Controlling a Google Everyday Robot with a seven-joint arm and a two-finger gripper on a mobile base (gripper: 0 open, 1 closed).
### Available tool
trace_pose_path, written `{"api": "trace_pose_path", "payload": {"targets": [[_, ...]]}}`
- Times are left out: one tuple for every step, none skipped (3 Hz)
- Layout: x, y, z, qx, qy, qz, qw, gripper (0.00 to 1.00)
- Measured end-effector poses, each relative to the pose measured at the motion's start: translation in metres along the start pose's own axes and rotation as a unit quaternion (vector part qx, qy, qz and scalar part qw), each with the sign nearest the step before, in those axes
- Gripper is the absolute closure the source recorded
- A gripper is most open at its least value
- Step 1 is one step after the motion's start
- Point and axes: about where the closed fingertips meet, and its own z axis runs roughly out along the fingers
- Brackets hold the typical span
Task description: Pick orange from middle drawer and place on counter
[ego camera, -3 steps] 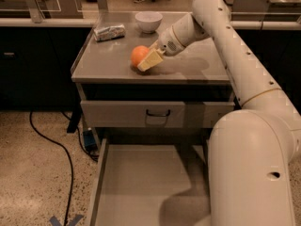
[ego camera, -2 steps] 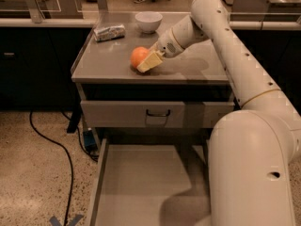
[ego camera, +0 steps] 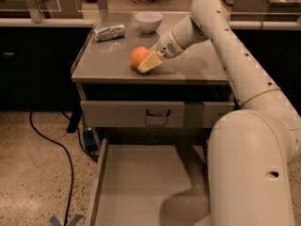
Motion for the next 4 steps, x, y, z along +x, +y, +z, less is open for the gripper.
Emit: {"api": "trace_pose_path", "payload": {"targets": [[0.0,0.0,0.0,0.0,0.0,0.0,1.0,0.59],[0.0,0.0,0.0001,0.0,0.0,0.0,1.0,0.34],[0.0,0.0,0.0001,0.0,0.0,0.0,1.0,0.11],[0.0,0.0,0.0002,0.0,0.0,0.0,1.0,0.0]]}}
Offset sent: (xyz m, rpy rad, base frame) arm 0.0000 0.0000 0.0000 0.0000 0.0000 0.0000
